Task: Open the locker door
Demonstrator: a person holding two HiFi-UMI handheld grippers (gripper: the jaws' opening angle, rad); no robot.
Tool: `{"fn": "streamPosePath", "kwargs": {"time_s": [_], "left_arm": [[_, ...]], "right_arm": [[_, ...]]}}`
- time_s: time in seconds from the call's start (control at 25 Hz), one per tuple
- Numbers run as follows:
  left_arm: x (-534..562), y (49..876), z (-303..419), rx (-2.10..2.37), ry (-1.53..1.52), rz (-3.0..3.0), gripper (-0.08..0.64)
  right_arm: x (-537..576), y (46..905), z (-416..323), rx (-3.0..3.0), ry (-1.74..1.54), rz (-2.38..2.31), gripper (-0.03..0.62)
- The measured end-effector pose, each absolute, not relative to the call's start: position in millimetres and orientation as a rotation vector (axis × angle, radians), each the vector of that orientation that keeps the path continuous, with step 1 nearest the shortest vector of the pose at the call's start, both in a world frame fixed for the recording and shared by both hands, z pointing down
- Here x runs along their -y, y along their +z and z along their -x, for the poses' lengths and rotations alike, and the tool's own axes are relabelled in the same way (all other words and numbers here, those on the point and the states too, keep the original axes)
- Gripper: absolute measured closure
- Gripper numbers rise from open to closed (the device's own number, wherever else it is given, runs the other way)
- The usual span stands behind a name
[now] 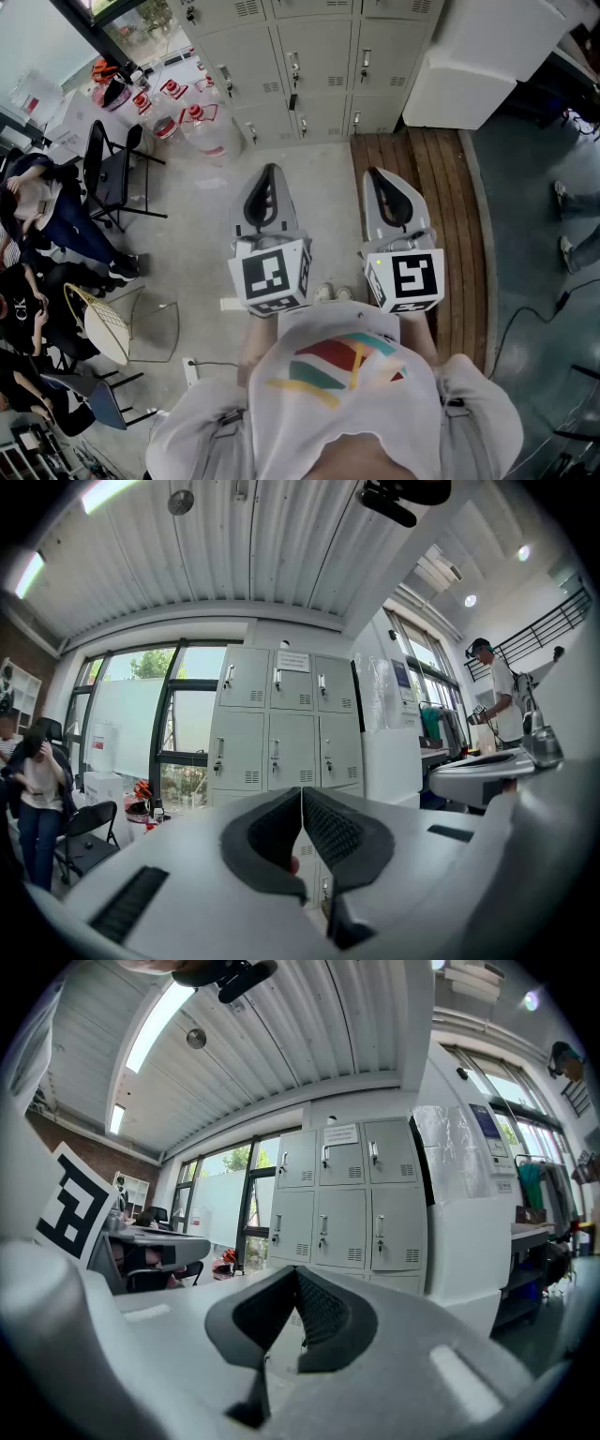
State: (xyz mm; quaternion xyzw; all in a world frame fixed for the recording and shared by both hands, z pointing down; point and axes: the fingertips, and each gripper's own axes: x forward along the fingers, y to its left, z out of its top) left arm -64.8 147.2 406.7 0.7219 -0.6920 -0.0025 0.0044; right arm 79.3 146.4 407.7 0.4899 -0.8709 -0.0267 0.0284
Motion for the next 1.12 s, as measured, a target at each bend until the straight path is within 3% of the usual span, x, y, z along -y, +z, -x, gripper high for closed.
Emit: {"fn": "streamPosePath", "kwargs": {"time_s": [1.12], "left_arm": [[-122, 408, 22, 2.236, 0.022, -2.248, 0.543]], "right_arm": [[-122, 426, -133, 2.753, -0.048, -1.476, 0.591]]}}
